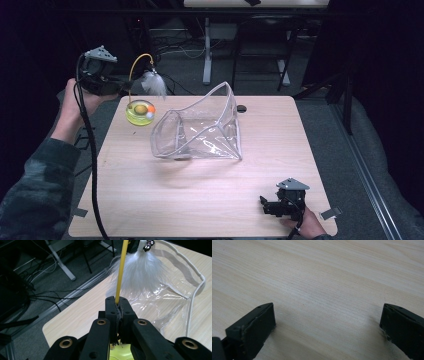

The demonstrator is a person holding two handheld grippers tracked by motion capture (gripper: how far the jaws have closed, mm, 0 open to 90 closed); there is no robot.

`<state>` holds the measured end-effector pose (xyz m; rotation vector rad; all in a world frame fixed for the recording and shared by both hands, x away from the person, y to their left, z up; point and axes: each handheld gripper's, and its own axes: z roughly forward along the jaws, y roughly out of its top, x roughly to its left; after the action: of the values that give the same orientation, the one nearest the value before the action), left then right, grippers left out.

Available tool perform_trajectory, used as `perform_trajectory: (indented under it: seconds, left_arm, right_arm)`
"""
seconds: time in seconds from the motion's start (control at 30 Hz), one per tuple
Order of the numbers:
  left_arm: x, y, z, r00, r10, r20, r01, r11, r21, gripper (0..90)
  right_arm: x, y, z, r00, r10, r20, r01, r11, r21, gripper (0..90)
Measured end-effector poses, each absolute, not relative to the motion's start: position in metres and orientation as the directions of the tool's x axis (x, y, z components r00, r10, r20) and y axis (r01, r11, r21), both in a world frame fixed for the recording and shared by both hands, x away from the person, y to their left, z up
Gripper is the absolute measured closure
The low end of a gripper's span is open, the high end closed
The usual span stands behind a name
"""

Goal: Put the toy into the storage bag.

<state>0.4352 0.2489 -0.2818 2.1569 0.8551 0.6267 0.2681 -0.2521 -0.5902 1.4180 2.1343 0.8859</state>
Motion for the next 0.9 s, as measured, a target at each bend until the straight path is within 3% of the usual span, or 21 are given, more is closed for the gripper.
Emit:
perform_trajectory:
  seconds: [0.57, 0.9]
  left_arm:
    - [0.424, 0.209, -0.283, 0.755, 0.640, 0.144, 0.315, -0.546, 0.776, 88.2]
    - [0.430, 0.188, -0.298, 0.784, 0.610, 0.114, 0.324, -0.560, 0.762, 88.1]
  right_arm:
    - [0.268, -0.252, -0.590, -0.387, 0.922, -0.002, 0.649, 0.274, 0.709, 0.0]
    - [0.268, -0.252, -0.590, -0.387, 0.922, -0.002, 0.649, 0.274, 0.710, 0.0]
